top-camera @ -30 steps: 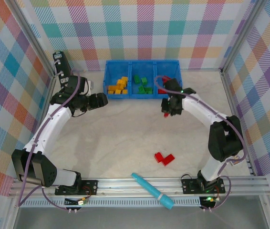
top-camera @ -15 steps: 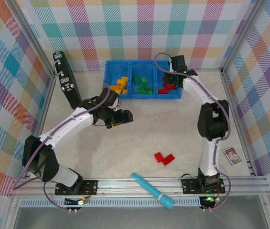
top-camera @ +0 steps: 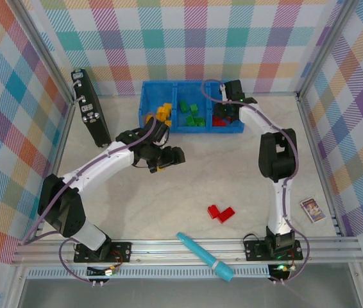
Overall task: Sort the legos into containers by color
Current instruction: Place the lego in the container, then pick up the lego from the bottom-center of the table.
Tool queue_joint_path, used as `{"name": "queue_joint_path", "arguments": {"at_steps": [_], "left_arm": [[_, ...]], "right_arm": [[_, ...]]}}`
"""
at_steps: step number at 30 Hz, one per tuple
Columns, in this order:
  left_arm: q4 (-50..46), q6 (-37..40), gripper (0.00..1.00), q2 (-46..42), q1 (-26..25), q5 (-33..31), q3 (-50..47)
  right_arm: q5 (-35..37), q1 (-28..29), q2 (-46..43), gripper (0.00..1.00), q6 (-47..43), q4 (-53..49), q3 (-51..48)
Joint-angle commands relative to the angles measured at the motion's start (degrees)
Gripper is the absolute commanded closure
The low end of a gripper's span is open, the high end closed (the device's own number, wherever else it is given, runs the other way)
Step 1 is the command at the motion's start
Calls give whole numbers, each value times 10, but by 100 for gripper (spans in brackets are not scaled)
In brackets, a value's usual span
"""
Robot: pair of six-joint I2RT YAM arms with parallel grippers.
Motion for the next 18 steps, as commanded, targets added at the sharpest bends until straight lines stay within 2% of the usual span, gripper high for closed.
{"name": "queue_joint_path", "arguments": {"at_steps": [1,4,10,13,18], "left_arm": [[-2,12,23,7,-6,-18,25],[-19,44,23,8,-6,-39,48],[-35,99,22,-4,-5,-88,71],[-30,106,22,-16,-5,-115,63],[34,97,23,-85,-6,-206,9]], "right_arm": [[-28,2,-102,43,1,11,-38],[-65,3,-189,42,9,-1,-106],[-105,43,-396,41,48,-37,-332],[-90,103,-510,41,109,-47,-465],[-16,257,-676,35,242,-69,-656]]}}
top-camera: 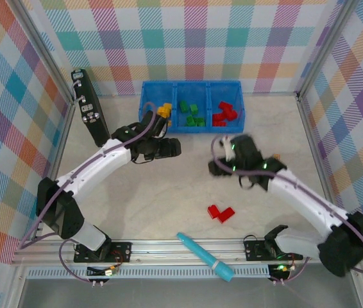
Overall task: Sort the legos into containers by color
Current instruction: Pick up the lego from the bottom-center of the table.
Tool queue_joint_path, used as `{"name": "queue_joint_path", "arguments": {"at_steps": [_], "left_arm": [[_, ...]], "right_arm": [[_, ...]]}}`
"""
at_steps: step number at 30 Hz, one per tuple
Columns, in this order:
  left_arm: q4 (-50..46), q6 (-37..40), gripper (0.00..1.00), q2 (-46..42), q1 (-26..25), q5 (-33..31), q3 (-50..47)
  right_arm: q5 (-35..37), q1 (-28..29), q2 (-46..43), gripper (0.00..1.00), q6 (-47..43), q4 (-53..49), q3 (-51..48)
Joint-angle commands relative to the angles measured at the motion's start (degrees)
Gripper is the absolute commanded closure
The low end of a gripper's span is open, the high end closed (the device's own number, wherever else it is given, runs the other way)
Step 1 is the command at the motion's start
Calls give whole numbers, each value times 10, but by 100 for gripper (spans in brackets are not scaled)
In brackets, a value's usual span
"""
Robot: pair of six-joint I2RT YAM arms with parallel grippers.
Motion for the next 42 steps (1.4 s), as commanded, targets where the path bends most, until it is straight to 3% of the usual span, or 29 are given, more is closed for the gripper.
{"name": "queue_joint_path", "arguments": {"at_steps": [1,5,10,13,17,26,34,42], "left_arm": [[44,8,23,-80,-6,-94,-37],[46,35,22,-114,-6,-141,-22],[-77,85,22,-80,-6,-105,127],[-214,93,22,-23,-6,-99,269],[-327,133,22,27,-6,-74,403],[-331,161,19,4,-6,-96,411],[-328,163,18,4,-6,-87,410],[-326,163,18,6,-6,-85,408]], "right_arm": [[55,81,-88,35,138,-41,-95],[88,182,-164,33,216,-50,-167],[122,272,-123,30,263,-67,-161],[136,287,-66,30,262,-51,-149],[157,289,9,27,248,-45,-119],[175,284,94,28,202,-40,-72],[153,283,159,38,214,-34,-75],[170,275,197,70,210,-42,-55]]}}
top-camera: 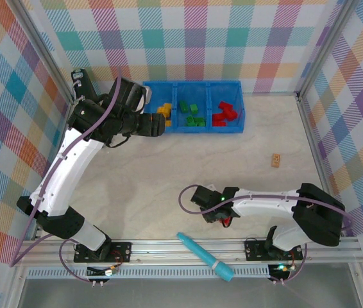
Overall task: Sort the legos into containers by color
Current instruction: Pick up the lego from the bottom-center of the table, then place the lego in the container.
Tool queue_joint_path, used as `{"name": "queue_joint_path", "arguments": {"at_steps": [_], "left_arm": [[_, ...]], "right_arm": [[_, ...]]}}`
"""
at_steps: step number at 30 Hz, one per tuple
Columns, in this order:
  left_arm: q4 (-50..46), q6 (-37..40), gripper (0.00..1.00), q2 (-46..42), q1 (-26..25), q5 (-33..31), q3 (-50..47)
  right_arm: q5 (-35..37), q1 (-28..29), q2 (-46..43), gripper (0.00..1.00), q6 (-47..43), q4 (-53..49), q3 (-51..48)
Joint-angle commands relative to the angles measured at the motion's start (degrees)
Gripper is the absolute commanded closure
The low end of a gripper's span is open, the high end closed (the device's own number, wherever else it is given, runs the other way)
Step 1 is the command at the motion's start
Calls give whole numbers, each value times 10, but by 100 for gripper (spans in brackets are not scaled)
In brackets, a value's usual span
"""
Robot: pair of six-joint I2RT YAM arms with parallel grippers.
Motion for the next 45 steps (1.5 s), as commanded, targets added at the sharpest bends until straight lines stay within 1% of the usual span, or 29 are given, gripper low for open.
{"name": "queue_joint_path", "arguments": {"at_steps": [1,3,5,7,9,11,13,17,19,23,25,28,30,36,38,39,41,42,44,45], "left_arm": [[-14,11,18,-8,-6,3,8],[-14,12,18,-8,-5,1,8],[-14,14,18,-11,-5,-2,6],[-14,16,17,-15,-3,-5,3],[-14,18,17,-20,1,-6,-4],[-12,20,17,-25,6,-6,-15],[-8,21,17,-27,11,-3,-21],[1,27,17,-26,17,9,-27],[6,36,16,-25,19,10,-29],[3,59,16,-21,20,-41,-34],[3,65,16,-21,21,-53,-39],[2,67,15,-20,23,-53,-45],[3,69,15,-17,25,-52,-52],[9,71,15,-3,36,-40,-58],[13,71,15,1,39,-35,-57],[14,71,15,3,41,-31,-58],[15,69,15,7,43,-24,-58],[17,69,15,9,44,-20,-58],[21,68,15,12,45,-13,-58],[23,68,15,14,45,-10,-57]], "right_arm": [[12,-19,14,72,4,-26,24],[2,-53,-5,74,-16,-38,42],[-14,-105,-33,75,-53,-43,66],[-30,-172,-55,75,-108,-47,112],[-35,-226,-56,75,-168,-46,168],[-39,-271,-35,75,-224,-37,229],[-43,-312,7,75,-270,-17,295],[-48,-368,120,75,-293,20,430],[-43,-387,184,75,-288,36,491],[-60,-426,317,75,-264,37,628],[-67,-439,373,75,-255,31,690],[-73,-454,453,75,-246,26,776],[-70,-458,508,75,-243,3,847],[-60,-474,615,73,-236,-34,989],[-60,-480,627,71,-234,-38,1002],[-63,-482,627,67,-232,-35,1000],[-67,-483,621,56,-230,-35,993],[-73,-483,612,52,-229,-33,984],[-86,-482,590,50,-228,-17,955],[-91,-482,577,48,-227,-9,940]]}}
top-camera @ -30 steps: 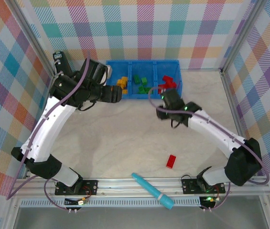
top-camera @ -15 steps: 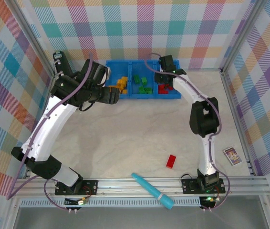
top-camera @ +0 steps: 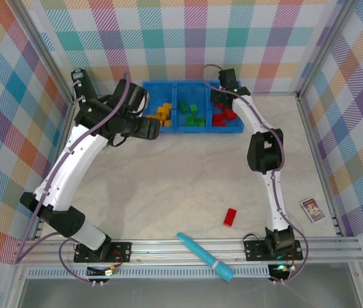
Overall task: Sort the legos into containers by color
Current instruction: Place the lego in the container, then pick up the lego from the bottom-center of the table.
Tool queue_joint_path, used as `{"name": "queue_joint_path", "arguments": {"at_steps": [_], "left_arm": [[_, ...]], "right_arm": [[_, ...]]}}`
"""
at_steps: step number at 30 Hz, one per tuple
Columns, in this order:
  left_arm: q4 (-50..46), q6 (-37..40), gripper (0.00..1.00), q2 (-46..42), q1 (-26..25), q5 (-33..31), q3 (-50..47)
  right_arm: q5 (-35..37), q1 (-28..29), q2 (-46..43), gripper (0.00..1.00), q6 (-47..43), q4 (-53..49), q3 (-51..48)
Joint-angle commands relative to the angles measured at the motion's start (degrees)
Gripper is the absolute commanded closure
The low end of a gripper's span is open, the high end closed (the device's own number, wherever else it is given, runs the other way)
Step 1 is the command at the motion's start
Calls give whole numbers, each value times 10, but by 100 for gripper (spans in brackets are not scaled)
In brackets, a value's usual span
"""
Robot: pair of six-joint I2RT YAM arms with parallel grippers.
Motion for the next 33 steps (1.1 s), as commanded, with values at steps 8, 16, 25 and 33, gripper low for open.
{"name": "queue_joint_path", "arguments": {"at_steps": [8,16,25,33], "left_arm": [[30,2,15,-25,6,30,-11],[51,10,16,-71,5,23,-48],[70,25,16,-90,4,52,-64],[74,26,16,-101,3,68,-72]], "right_arm": [[-41,11,-189,46,9,-10,-156],[-35,23,-476,36,108,-103,-474],[-4,171,-807,27,379,-152,-842],[20,313,-913,24,554,-242,-965]]}}
